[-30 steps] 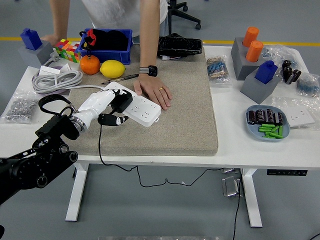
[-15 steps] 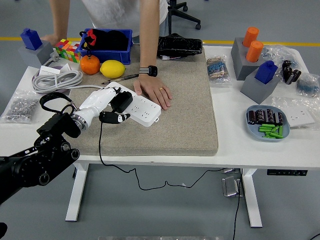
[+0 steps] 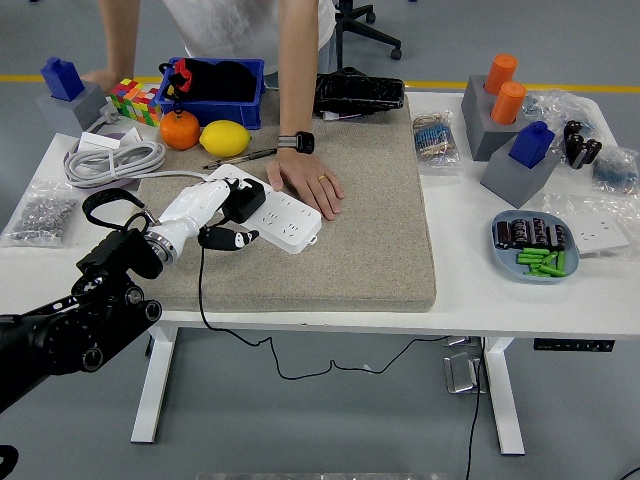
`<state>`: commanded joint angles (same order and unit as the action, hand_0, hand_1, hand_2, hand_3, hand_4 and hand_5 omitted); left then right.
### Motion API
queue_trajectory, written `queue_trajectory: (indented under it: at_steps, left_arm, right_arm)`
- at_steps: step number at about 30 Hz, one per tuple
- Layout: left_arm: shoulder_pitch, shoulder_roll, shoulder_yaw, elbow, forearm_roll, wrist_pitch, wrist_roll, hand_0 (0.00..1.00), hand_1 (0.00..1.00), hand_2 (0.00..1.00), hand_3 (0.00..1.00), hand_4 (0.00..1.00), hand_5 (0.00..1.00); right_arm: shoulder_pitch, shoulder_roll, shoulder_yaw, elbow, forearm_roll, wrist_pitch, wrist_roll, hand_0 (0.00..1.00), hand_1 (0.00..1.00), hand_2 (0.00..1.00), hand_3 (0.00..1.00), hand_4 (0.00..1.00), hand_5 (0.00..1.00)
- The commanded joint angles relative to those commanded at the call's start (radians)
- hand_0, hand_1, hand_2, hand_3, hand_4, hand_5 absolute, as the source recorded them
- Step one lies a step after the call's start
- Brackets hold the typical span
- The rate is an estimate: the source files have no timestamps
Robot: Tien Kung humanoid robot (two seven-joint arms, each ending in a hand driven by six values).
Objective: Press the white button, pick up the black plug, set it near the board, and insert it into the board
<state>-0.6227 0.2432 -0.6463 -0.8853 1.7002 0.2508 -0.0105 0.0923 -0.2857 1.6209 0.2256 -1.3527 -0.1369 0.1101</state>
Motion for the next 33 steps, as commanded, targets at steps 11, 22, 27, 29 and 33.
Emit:
queue_trajectory:
  at_steps: [11,22,27,29,33]
  left_arm:
    - [0.006,0.002,-0.025,-0.01,0.005,0.016,-0.013,0.893,0.874,0.817,0.763,0.802,0.222]
    - [0.021,0.013,-0.106,-0.047,-0.006,0.089,-0.062,0.98,0.978,0.945,0.903,0.889,0.484]
    - [0.039,0.017,-0.172,-0.066,0.008,0.094,-0.048,0.99,0.985,0.973,0.929,0.921,0.563]
    - [0.05,0.019,-0.205,-0.076,0.016,0.093,-0.044,0.99,0.985,0.973,0.929,0.921,0.563]
    - [0.073,0.021,-0.269,-0.092,0.031,0.094,-0.041,0.991,0.984,0.961,0.921,0.936,0.564]
  right_arm:
    - [-0.004,0.0,0.008,-0.002,-0.003,0.0,0.001,0.66,0.584,0.57,0.559,0.618,0.262]
    - [-0.005,0.002,0.009,-0.002,-0.005,0.001,0.0,0.659,0.583,0.569,0.56,0.617,0.262]
    - [-0.005,0.002,0.011,-0.001,-0.005,0.002,-0.001,0.658,0.582,0.569,0.56,0.617,0.262]
    - [-0.005,0.003,0.012,-0.002,-0.005,0.002,-0.001,0.658,0.582,0.569,0.56,0.617,0.262]
    - [-0.006,0.002,0.013,-0.002,-0.006,0.002,-0.001,0.658,0.582,0.569,0.56,0.617,0.262]
